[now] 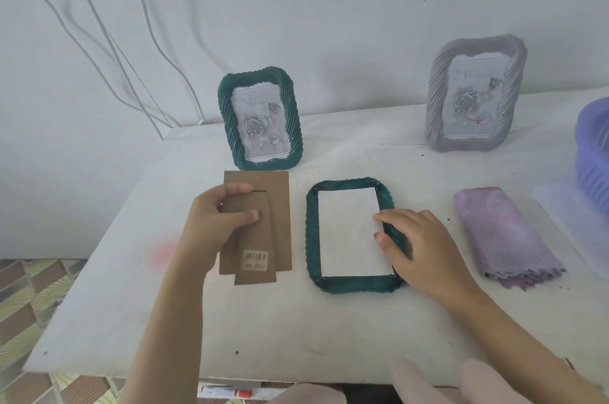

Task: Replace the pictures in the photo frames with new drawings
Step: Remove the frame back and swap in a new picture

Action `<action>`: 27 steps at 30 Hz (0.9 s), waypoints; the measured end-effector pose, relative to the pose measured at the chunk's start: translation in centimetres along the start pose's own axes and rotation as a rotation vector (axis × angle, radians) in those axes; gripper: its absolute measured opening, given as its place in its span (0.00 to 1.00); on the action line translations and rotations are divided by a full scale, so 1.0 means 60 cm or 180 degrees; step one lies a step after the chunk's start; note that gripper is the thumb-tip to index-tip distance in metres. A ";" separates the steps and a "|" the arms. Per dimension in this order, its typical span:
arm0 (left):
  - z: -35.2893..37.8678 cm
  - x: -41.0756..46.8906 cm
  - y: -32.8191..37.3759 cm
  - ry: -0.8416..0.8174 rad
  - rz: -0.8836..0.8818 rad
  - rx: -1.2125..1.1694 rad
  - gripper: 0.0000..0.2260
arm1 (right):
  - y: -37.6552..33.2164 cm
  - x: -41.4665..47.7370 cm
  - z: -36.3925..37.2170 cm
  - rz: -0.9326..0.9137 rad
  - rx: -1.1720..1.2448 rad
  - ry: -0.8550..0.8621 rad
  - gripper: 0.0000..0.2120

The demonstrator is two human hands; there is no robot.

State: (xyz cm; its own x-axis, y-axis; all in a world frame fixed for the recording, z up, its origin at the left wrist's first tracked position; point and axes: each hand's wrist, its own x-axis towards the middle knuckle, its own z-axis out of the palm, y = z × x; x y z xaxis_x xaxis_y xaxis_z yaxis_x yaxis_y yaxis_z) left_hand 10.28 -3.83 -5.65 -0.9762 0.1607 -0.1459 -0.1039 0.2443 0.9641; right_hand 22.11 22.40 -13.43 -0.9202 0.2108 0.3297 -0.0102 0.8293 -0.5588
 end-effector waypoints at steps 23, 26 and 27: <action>0.161 0.003 -0.008 -0.0983 0.0197 0.0421 0.20 | -0.031 0.030 -0.042 0.0986 0.1654 -0.0160 0.21; 0.166 -0.001 -0.010 -0.0807 0.0279 0.0684 0.19 | -0.027 0.025 -0.031 0.0946 0.1421 -0.0193 0.21; 0.168 -0.002 -0.011 -0.0762 0.0291 0.0738 0.19 | -0.025 0.024 -0.028 0.0927 0.1347 -0.0187 0.21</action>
State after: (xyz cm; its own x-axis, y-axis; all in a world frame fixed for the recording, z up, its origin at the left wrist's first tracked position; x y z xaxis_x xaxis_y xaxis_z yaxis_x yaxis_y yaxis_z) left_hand 12.38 5.62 -8.48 -0.9041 0.4051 -0.1357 0.0548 0.4249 0.9036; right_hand 21.47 22.33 -10.84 -0.9287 0.3625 0.0781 0.1036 0.4560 -0.8839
